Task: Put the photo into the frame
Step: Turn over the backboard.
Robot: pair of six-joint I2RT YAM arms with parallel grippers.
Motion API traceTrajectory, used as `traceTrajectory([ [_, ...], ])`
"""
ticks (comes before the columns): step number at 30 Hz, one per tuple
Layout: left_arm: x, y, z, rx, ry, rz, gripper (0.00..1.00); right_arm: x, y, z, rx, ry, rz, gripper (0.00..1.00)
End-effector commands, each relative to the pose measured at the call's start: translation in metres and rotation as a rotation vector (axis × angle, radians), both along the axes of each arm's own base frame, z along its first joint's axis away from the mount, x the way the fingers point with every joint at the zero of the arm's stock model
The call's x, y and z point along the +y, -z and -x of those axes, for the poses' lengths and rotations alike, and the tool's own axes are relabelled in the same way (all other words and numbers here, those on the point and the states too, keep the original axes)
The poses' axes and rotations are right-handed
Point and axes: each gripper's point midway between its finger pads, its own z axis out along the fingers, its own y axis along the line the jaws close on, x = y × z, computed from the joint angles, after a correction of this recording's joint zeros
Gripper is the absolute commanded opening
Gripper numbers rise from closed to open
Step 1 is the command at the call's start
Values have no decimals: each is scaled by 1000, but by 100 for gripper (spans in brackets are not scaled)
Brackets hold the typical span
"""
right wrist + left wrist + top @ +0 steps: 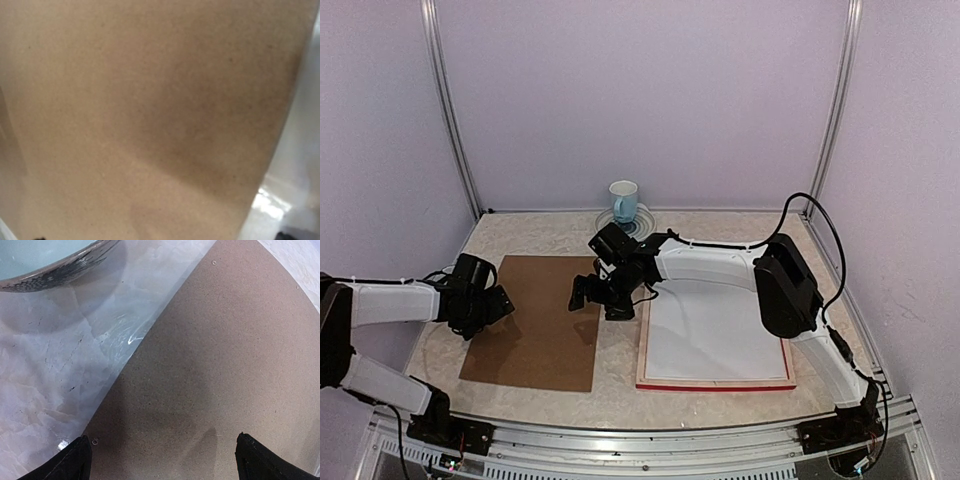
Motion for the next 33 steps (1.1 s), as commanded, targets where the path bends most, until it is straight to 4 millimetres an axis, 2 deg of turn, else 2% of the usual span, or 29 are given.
traceTrajectory([
  [1,4,8,0,3,-30,-2,99,8,0,3,29,15,-24,99],
  [7,11,12,5,10,-61,-24,98,11,1,7,53,14,-46,99],
  [14,4,15,4,11,-35,11,98,13,3,8,79,26,-59,99],
  [24,-1,16,7,4,-15,41,97,3,29,14,157,85,-7,99],
  [33,-4,14,6,-6,-7,54,96,8,38,18,199,89,-27,99],
])
